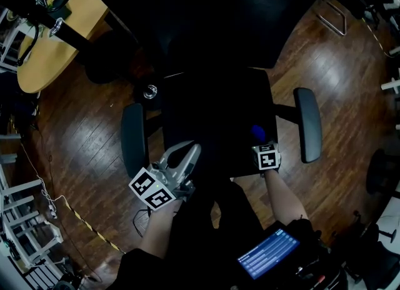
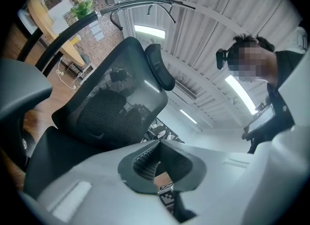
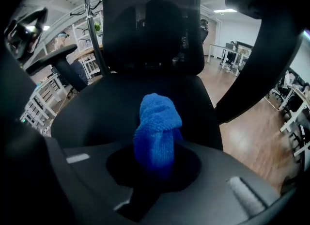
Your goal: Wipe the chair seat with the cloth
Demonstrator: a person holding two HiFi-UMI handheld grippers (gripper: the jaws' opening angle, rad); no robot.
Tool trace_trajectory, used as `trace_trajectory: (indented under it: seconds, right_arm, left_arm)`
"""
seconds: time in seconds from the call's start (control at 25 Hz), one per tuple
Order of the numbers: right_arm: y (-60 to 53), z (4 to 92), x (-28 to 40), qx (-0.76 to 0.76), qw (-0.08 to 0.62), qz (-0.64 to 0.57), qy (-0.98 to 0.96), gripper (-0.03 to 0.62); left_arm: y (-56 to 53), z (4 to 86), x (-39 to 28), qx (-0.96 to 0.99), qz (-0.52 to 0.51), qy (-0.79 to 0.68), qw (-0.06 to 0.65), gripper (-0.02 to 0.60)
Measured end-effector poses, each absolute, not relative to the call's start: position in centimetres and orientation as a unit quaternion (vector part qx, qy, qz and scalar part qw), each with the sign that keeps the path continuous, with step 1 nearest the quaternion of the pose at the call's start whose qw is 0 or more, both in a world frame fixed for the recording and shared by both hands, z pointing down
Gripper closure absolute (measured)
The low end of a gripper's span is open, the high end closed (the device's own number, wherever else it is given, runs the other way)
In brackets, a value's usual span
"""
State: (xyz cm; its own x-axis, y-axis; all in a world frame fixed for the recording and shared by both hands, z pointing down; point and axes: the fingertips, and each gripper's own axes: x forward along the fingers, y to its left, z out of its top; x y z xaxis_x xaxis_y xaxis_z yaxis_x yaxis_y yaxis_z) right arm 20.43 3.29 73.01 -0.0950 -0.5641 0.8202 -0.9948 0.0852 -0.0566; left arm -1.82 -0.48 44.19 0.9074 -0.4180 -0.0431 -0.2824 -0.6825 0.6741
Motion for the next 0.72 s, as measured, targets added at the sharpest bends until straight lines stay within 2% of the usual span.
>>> trace_trajectory:
  seconds: [0.32, 0.44, 0.72]
  right_arm:
    - [2.5, 72.3, 18.7, 0.602, 0.307, 0.339, -0.655, 0.556]
    - [1.7, 71.6, 12.8, 0.560, 0.294, 0.339, -0.696, 0.556]
    - [2.5, 71.4, -5.5, 0.420, 0.267, 0.369, -0.785, 0.556]
  left_arm:
    - [-0.6, 44.3, -3.5, 0.908, -0.110, -0.199, 0.353, 0.577]
    - [-0.8, 44.2, -4.5, 0.905, -0.113, -0.209, 0.354, 0.577]
    - [-0.9, 43.6, -5.9, 0.903, -0.119, -0.225, 0.345, 0.577]
